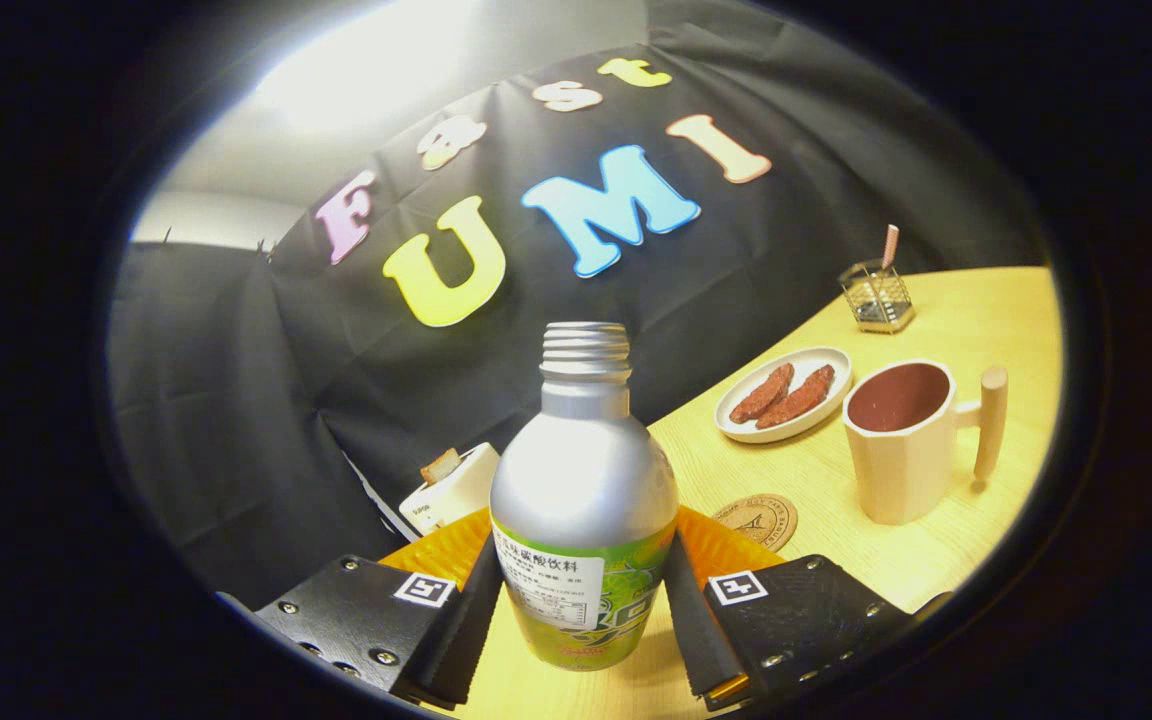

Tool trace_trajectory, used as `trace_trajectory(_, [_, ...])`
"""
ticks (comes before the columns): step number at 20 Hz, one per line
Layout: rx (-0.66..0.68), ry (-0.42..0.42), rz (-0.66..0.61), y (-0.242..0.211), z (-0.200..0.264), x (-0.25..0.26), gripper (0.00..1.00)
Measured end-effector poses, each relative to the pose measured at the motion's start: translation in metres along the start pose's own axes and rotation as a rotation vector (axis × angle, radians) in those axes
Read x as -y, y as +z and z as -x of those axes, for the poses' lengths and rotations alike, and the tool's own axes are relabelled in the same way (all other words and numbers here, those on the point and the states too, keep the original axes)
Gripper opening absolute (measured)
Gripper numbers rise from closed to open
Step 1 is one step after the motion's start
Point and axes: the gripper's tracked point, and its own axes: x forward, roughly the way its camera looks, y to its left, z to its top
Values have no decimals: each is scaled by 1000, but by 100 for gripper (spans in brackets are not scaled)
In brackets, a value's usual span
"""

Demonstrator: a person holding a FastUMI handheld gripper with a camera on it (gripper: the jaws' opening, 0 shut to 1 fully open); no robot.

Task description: Take the bottle from table, then pour the juice into the cup, finally place the bottle on the coaster

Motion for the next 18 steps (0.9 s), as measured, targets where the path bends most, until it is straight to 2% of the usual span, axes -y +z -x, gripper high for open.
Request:
trace_trajectory(5, [-33, 17, -234, 4, -4, 10, 77])
trace_trajectory(8, [-54, 2, -330, 3, -13, 19, 76])
trace_trajectory(13, [-19, 49, -565, 13, -8, 25, 76])
trace_trajectory(18, [-19, 45, -679, 17, -7, 31, 76])
